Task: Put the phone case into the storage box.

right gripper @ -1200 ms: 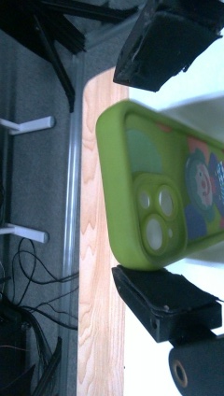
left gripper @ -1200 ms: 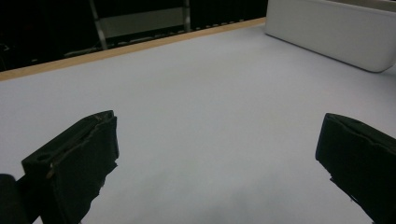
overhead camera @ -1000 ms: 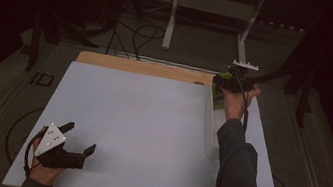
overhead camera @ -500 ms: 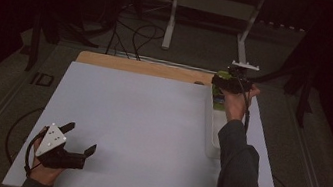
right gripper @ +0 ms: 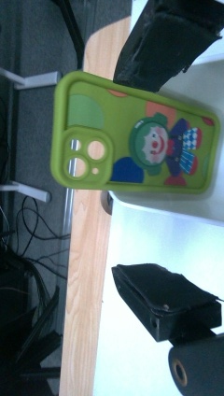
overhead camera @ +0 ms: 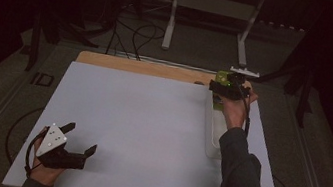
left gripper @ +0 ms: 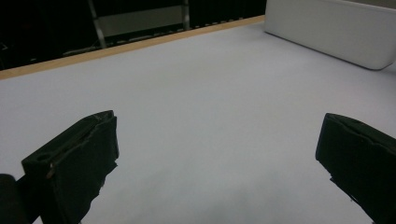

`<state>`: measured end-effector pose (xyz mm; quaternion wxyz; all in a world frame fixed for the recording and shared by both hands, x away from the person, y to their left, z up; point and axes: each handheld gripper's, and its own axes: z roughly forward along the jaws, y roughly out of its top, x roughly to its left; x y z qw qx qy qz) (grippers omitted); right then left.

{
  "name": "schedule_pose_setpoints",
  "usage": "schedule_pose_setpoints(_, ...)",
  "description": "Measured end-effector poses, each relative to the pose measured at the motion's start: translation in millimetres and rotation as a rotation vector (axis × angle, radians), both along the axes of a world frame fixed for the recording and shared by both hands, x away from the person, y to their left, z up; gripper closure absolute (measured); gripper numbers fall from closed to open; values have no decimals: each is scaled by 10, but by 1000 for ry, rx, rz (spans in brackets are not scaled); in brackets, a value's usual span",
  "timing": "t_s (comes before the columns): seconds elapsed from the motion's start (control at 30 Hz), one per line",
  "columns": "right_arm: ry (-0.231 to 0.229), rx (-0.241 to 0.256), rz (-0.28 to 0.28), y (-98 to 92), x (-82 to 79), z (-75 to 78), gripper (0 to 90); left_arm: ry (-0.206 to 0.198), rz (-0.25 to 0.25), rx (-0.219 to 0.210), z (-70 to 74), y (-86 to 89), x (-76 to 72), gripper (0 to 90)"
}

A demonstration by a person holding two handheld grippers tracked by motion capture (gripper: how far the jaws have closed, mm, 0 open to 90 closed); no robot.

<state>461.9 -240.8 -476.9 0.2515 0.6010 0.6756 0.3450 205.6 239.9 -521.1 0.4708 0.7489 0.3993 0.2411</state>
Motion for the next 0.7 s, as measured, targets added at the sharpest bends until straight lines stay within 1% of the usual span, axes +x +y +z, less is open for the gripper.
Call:
schedule_pose_setpoints(0.07,6,13,4,-22,-34,-9,78,0,0,-2,-3,-3,2,0)
schedule_pose_setpoints(0.2,10,15,31,-38,-93,0,79,4,-1,2,-7,-10,7,0)
schedule_pose_setpoints(0.27,11,25,51,-31,-131,5,80,5,-3,2,-9,-13,9,0)
schedule_pose_setpoints(0.37,15,10,94,-1,-199,7,80,5,-2,1,-9,-12,8,0)
schedule_pose_setpoints(0.43,14,11,119,23,-242,16,84,5,-1,0,-8,-12,7,0)
schedule_pose_setpoints(0.53,28,13,148,59,-297,36,87,4,-4,1,-9,-20,6,0)
schedule_pose_setpoints(0.6,27,2,166,87,-336,51,88,4,-3,1,-10,-23,6,0)
schedule_pose_setpoints(0.7,23,6,190,127,-403,84,90,4,-3,2,-9,-19,5,0)
